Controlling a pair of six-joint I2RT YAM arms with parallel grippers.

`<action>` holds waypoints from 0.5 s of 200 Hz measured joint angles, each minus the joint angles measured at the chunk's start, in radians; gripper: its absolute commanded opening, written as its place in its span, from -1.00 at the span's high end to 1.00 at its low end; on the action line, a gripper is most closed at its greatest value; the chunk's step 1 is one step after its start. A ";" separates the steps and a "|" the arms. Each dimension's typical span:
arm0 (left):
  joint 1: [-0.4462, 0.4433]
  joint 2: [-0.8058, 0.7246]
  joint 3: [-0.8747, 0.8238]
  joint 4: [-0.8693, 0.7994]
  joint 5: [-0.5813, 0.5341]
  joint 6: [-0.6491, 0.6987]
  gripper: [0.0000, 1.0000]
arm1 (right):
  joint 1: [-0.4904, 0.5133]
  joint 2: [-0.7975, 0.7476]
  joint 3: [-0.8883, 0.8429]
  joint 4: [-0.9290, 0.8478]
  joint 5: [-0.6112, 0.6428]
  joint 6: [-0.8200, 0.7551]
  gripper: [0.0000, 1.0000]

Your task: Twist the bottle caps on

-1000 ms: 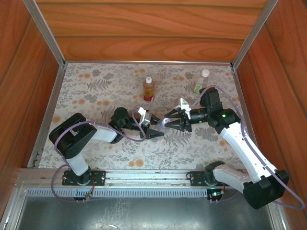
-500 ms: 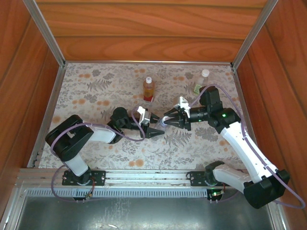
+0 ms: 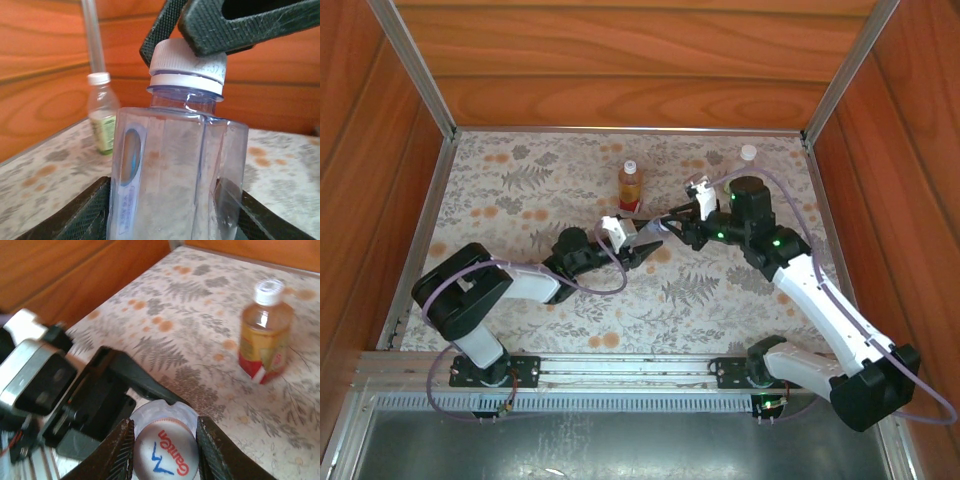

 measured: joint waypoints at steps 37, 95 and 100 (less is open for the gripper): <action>-0.028 0.054 0.037 -0.050 -0.096 0.155 -0.10 | 0.037 0.019 -0.020 -0.008 0.194 0.242 0.31; -0.031 0.053 0.032 -0.050 -0.130 0.282 -0.09 | 0.042 0.028 -0.011 -0.045 0.208 0.303 0.21; -0.031 0.053 0.031 -0.048 -0.128 0.282 -0.09 | 0.042 0.028 -0.011 -0.045 0.204 0.300 0.25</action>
